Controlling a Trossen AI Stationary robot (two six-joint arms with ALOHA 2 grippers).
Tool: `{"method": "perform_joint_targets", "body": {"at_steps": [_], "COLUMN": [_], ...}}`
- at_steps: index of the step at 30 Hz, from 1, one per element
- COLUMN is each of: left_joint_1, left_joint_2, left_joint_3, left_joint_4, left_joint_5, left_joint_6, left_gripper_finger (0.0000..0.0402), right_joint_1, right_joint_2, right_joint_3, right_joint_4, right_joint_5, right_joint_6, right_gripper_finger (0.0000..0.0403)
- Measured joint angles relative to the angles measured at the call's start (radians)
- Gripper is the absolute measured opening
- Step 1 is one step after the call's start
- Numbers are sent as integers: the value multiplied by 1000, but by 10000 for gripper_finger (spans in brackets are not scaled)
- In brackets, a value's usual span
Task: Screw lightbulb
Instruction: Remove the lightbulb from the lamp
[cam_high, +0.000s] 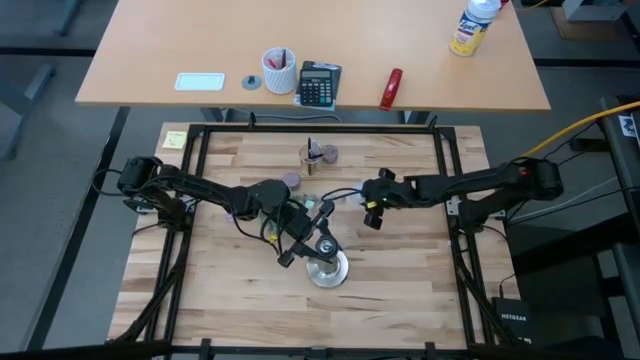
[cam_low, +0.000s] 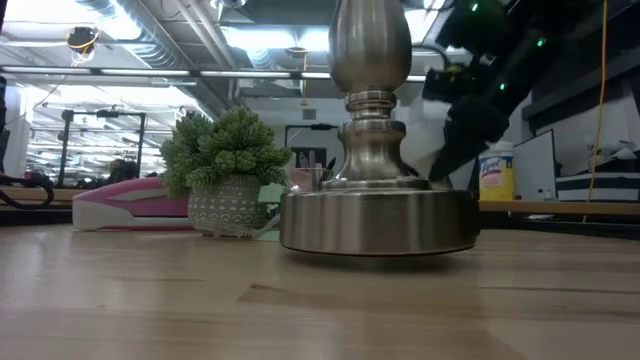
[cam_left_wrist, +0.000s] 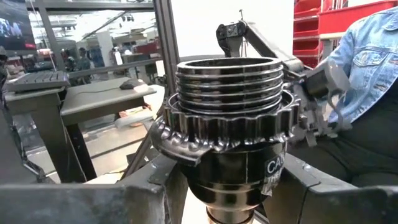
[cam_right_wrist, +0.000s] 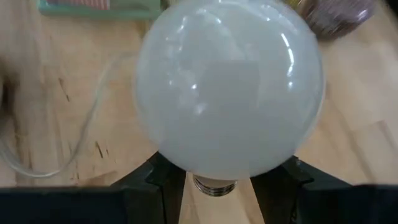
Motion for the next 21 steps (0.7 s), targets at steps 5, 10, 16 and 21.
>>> {"method": "perform_joint_targets", "body": {"at_steps": [5, 10, 16, 21], "left_joint_1": [0, 0, 0, -1], "left_joint_2": [-2, -2, -2, -2], "left_joint_3": [0, 0, 0, 0], "left_joint_4": [-2, -2, -1, -1], "left_joint_5": [0, 0, -3, -34], "left_joint_6": [0, -11, -114, -142], "left_gripper_finger": [155, 155, 155, 155], "right_joint_1": [-20, -19, -19, -19], "right_joint_2": [93, 192, 271, 275], "right_joint_3": [-4, 0, 31, 73], "right_joint_4": [18, 47, 35, 39], "right_joint_5": [-74, -78, -77, -53], "right_joint_6": [0, 44, 78, 77], "right_gripper_finger": [157, 158, 204, 257]}}
